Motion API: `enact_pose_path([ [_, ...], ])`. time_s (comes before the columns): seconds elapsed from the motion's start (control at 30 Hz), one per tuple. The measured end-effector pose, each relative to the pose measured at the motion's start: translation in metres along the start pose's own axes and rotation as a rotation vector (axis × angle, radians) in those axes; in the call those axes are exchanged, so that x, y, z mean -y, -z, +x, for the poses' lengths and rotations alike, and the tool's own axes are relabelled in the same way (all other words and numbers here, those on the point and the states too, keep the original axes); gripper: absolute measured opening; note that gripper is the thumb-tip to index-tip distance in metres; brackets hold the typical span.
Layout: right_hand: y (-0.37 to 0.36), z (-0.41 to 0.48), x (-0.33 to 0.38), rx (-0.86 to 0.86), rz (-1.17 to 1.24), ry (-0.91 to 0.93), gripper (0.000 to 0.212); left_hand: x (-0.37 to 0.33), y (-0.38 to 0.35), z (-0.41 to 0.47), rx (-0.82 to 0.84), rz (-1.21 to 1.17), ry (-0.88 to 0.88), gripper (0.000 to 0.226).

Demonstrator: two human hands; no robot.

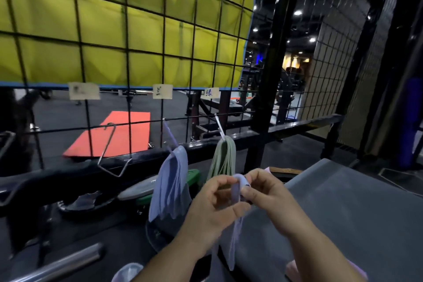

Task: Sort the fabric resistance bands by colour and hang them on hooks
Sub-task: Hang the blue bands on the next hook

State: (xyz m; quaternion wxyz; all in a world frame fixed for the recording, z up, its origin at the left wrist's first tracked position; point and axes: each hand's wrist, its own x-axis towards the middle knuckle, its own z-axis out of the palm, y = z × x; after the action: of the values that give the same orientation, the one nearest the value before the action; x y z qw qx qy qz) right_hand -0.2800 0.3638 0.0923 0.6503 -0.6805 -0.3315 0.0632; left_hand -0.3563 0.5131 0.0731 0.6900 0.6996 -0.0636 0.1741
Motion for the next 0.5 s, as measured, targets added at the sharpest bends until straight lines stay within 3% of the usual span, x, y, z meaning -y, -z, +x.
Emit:
enact_pose_path([
  [0.13, -0.013, 0.009, 0.006, 0.051, -0.015, -0.002, 0.051, -0.001, 0.016, -0.003, -0.024, -0.012, -0.003, 0.050],
  [0.3, -0.028, 0.020, 0.016, 0.119, -0.005, 0.027, 0.031, -0.003, 0.034, -0.007, -0.121, 0.004, -0.075, 0.034],
  [0.5, -0.043, 0.035, 0.030, 0.185, -0.009, 0.069, 0.026, -0.008, 0.051, -0.012, -0.349, 0.194, -0.304, 0.023],
])
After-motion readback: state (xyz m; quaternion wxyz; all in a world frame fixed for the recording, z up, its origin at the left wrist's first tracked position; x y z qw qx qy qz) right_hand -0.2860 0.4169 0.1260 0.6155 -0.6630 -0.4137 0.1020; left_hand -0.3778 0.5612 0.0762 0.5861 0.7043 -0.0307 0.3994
